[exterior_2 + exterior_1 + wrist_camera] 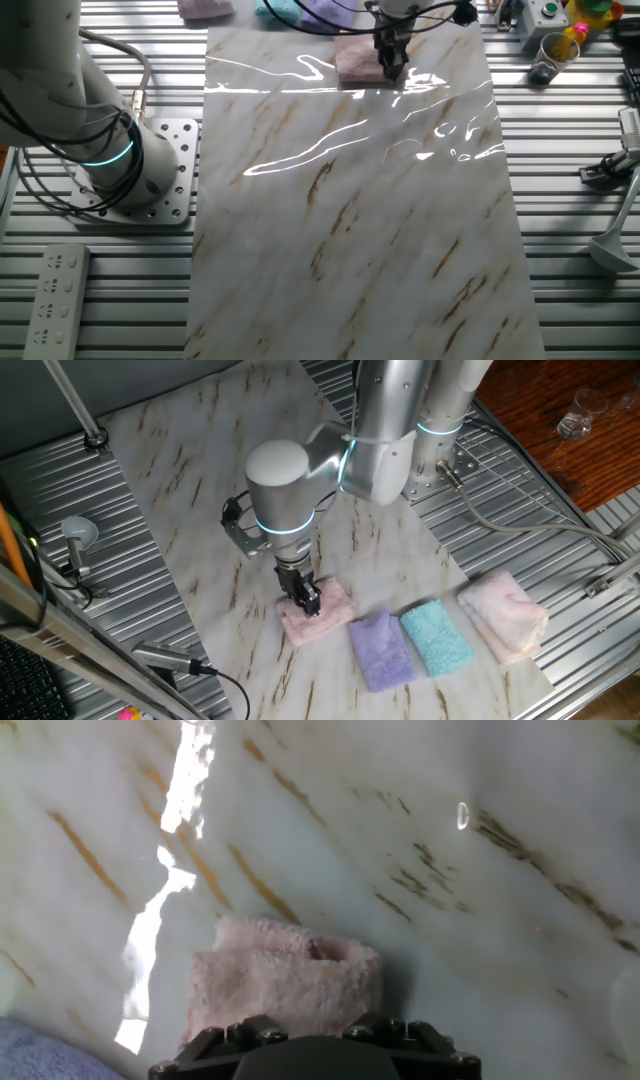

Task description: Clean the table with a cloth

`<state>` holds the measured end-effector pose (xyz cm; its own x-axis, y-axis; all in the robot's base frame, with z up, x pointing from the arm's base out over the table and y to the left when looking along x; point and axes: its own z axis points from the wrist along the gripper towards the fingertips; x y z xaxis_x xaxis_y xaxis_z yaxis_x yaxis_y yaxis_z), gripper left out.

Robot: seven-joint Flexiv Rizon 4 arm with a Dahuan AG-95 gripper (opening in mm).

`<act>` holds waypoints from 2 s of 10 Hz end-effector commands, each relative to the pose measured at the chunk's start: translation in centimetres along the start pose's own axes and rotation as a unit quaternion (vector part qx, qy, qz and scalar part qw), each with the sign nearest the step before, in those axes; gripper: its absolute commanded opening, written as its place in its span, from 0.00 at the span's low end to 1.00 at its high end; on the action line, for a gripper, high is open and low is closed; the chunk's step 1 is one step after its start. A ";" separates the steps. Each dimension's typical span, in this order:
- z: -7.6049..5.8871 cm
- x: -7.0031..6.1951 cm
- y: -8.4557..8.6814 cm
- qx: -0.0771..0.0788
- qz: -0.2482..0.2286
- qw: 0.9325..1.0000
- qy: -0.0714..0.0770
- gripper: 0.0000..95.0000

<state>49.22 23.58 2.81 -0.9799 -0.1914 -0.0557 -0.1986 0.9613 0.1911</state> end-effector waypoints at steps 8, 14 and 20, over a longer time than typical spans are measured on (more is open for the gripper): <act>-0.2 0.1 -1.4 0.008 -0.057 0.998 -0.009 0.00; -1.9 0.4 -6.2 0.024 -0.144 0.989 0.000 0.00; -1.8 0.5 -6.3 0.033 -0.165 0.986 0.005 0.00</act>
<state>49.95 17.07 3.29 -0.8556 -0.5084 -0.0970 -0.5168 0.8497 0.1049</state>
